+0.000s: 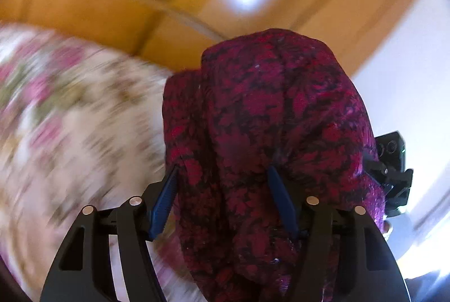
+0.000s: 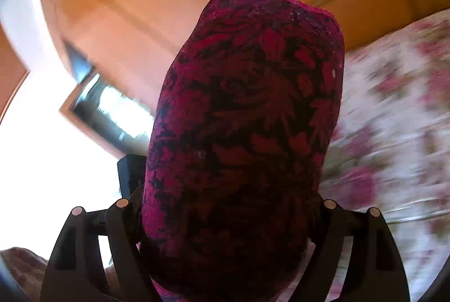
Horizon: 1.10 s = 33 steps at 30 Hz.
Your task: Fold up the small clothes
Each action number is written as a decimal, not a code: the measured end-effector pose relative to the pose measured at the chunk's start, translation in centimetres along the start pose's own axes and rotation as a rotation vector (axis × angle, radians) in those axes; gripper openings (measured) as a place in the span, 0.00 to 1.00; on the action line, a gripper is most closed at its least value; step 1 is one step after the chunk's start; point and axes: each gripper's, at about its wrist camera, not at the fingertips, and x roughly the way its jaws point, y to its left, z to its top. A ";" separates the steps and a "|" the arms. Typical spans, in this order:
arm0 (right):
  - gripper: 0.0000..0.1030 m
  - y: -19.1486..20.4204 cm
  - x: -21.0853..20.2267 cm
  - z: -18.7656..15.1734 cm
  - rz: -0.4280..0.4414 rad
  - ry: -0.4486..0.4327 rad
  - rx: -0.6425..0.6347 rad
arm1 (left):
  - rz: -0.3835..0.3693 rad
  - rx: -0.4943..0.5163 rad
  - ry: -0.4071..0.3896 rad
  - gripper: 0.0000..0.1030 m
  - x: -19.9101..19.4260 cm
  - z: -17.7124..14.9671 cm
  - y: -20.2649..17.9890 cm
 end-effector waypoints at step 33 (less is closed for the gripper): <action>0.69 -7.3 -2.6 0.4 -0.993 -0.011 -0.266 | 0.383 0.295 0.102 0.53 15.2 -1.8 -11.8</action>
